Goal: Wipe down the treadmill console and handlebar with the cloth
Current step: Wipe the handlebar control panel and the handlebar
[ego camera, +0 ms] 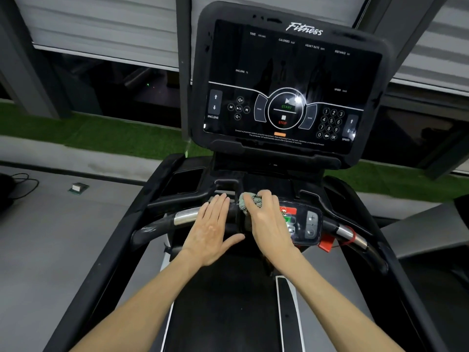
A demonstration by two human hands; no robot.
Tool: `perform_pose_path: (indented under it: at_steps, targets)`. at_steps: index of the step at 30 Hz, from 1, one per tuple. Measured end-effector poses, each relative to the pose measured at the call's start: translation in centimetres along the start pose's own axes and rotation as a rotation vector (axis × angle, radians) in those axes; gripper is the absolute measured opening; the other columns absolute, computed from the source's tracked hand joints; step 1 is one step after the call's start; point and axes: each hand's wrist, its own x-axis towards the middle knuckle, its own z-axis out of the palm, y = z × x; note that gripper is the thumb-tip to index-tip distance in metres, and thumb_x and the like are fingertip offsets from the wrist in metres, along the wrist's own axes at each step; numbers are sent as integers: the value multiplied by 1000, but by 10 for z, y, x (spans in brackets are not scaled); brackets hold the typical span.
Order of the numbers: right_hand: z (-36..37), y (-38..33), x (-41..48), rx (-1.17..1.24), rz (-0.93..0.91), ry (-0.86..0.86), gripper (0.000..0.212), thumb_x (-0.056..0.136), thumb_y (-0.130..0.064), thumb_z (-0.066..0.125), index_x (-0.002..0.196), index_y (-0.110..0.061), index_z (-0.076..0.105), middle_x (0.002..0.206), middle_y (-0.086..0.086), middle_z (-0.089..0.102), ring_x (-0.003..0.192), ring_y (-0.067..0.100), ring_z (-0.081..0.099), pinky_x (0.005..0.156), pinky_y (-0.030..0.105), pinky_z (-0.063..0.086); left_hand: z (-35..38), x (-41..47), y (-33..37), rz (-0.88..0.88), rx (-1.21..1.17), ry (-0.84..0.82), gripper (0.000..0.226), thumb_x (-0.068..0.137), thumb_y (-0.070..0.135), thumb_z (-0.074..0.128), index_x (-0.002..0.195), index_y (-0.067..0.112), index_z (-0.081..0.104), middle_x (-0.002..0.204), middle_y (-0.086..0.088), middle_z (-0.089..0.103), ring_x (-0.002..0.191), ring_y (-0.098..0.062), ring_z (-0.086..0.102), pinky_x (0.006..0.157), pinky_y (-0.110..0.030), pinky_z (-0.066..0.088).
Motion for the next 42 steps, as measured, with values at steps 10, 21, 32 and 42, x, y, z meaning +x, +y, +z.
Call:
perform_pose_path:
  at_steps: [10, 21, 32, 42]
  targets:
    - [4, 6, -21, -49, -81, -69, 70, 63, 8, 74, 129, -7, 54, 114, 19, 52, 94, 29, 52, 69, 34, 55, -2, 0, -4, 30, 12, -75, 117, 80, 85, 35, 156, 2, 2, 164, -15, 5, 152, -27, 1, 123, -41, 1]
    - [5, 3, -50, -66, -148, -114, 69, 55, 4, 81, 120, -7, 60, 103, 18, 55, 84, 28, 55, 59, 31, 54, -4, 0, 0, 5, 23, -104, 123, 76, 82, 46, 155, 3, -4, 164, -15, 0, 152, -28, -3, 124, -43, 0]
    - [4, 10, -60, -62, -229, -150, 74, 54, 7, 79, 123, -6, 55, 106, 18, 53, 87, 27, 53, 62, 31, 54, -9, 0, 4, -15, 37, -104, 124, 77, 71, 58, 154, 3, -12, 164, -14, -9, 151, -26, -12, 123, -40, -7]
    - [3, 17, -35, -49, -153, -33, 72, 57, 14, 75, 124, -3, 58, 108, 22, 55, 89, 32, 55, 67, 37, 56, -13, -1, 5, -18, 26, -124, 123, 77, 65, 64, 154, 4, -12, 164, -13, -5, 152, -26, -8, 124, -41, -3]
